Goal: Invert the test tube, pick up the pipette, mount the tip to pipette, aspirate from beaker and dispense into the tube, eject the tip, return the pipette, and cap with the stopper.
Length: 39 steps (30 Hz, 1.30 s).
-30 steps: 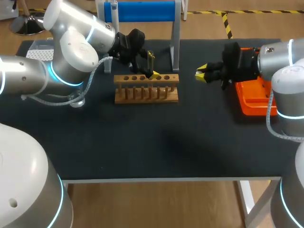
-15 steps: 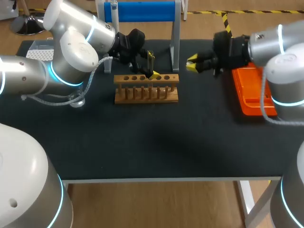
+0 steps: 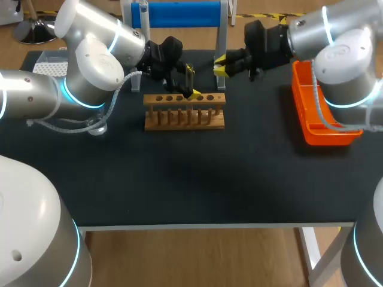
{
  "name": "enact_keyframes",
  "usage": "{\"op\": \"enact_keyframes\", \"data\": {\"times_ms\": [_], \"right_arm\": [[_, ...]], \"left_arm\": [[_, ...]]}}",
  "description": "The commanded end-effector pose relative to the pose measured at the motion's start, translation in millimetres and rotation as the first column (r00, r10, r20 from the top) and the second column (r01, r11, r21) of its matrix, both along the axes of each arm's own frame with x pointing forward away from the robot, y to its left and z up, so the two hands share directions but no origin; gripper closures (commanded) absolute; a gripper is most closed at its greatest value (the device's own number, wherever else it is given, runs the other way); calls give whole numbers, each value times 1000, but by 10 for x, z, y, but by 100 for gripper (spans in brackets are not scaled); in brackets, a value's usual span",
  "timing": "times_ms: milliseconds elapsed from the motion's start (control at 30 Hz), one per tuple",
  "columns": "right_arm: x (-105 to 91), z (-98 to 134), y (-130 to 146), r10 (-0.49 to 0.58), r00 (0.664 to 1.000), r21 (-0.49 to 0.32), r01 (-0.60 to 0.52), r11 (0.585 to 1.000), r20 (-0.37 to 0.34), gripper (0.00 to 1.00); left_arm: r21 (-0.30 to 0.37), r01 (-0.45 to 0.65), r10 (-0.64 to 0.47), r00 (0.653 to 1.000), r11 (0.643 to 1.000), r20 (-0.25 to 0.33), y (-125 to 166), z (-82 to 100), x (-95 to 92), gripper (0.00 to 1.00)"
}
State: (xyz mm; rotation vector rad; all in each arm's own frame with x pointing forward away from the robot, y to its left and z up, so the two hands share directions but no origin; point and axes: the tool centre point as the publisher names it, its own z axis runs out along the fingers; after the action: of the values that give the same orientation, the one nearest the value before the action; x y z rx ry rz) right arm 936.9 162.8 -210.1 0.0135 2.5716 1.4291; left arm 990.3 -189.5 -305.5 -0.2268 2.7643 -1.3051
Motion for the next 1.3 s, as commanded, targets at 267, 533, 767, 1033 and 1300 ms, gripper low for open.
{"op": "enact_keyframes", "data": {"times_ms": [267, 533, 767, 1033, 1300], "right_arm": [[279, 39, 357, 50, 999, -25, -50, 998, -20, 100], [343, 36, 449, 56, 998, -33, -56, 998, -19, 100], [365, 48, 494, 59, 998, -37, -59, 998, -16, 100], [365, 41, 528, 61, 998, -38, -61, 997, -16, 100], [353, 21, 546, 62, 998, -43, -63, 997, -18, 100]], "left_arm": [[3, 2, -2, 1000, 1000, -4, 1, 8, 9, 0], [3, 2, -2, 1000, 1000, -4, 1, 8, 9, 0], [3, 2, -2, 1000, 1000, -4, 1, 8, 9, 0], [3, 2, -2, 1000, 1000, -4, 1, 8, 9, 0], [11, -16, 16, 1000, 1000, 5, 61, 34, -15, 0]]}}
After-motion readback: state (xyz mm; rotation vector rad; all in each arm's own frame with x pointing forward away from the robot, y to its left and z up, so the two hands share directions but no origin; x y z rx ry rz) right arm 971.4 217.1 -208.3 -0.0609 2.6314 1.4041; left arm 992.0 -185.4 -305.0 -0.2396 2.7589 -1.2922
